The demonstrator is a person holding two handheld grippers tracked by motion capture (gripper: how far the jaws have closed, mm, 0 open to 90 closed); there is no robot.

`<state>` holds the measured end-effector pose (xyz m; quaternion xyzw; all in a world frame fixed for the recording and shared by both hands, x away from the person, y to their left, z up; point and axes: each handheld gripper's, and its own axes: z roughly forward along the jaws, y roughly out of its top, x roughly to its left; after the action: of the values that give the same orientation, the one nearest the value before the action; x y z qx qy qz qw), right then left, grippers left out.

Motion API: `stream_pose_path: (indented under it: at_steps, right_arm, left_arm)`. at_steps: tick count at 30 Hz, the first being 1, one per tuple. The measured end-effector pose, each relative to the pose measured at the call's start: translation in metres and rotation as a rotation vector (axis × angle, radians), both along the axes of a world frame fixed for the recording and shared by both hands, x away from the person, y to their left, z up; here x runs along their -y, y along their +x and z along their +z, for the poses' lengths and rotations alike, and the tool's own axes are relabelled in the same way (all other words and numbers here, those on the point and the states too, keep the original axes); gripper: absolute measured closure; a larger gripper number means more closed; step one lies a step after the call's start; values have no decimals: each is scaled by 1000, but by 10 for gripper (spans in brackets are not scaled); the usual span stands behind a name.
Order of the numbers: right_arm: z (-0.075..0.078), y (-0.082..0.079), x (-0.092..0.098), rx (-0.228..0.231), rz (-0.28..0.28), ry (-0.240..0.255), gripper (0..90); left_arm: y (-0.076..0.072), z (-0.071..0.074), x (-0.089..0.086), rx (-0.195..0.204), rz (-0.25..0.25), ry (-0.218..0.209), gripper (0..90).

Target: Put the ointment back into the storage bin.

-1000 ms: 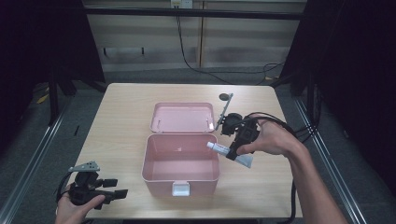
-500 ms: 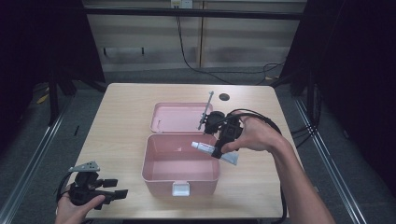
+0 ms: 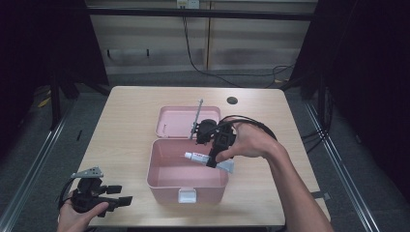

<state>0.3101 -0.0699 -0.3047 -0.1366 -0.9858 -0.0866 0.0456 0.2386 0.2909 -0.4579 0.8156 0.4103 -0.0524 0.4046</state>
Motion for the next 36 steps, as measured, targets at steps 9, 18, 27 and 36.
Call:
stream_pose_path:
  at_steps: [9,18,27,36]
  right_arm:
    - [-8,-5,-19,8,70,8,715]
    - [-11,-8,-29,0,125,6,715]
    - [-21,-9,-40,-30,152,10,714]
    - [-37,-7,-47,-52,167,2,713]
  left_arm:
    - [0,0,0,3,-1,4,267]
    - [0,0,0,4,0,4,267]
    - [0,0,0,1,-4,2,267]
    - [0,0,0,4,-2,2,267]
